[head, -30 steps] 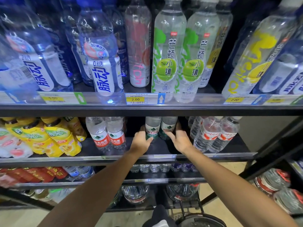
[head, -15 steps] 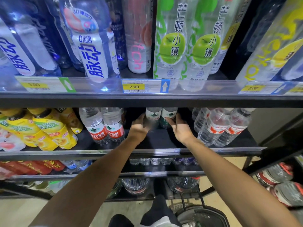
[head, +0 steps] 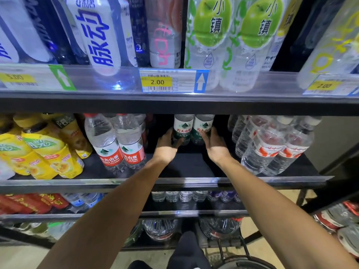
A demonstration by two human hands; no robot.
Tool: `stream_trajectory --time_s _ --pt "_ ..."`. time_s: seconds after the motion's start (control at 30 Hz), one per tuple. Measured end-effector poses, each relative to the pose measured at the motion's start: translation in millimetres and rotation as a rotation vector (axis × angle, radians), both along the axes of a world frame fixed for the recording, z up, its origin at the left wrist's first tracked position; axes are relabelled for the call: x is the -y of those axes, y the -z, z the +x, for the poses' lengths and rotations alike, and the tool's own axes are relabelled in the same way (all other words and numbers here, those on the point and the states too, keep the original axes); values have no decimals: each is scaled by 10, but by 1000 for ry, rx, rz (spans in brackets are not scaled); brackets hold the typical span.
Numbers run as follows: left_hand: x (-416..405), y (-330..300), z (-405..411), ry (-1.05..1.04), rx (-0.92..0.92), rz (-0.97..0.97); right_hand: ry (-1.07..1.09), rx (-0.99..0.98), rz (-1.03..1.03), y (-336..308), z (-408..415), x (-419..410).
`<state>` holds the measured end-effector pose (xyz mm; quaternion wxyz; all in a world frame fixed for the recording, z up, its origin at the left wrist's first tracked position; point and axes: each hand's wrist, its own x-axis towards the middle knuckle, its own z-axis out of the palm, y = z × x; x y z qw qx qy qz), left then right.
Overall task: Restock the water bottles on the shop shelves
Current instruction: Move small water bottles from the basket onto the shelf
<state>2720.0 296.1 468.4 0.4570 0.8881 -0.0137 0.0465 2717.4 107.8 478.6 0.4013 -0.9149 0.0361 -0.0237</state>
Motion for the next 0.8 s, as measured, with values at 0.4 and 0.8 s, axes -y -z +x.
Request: stream_trajectory --time_s 0.4,0.8 --pt "-125 -268 -376 131 -134 173 -31 -218 -93 -196 -406 60" --pt "-334 -933 -1205 618 -64 803 -236 -74 -296 -749 -1688 157"
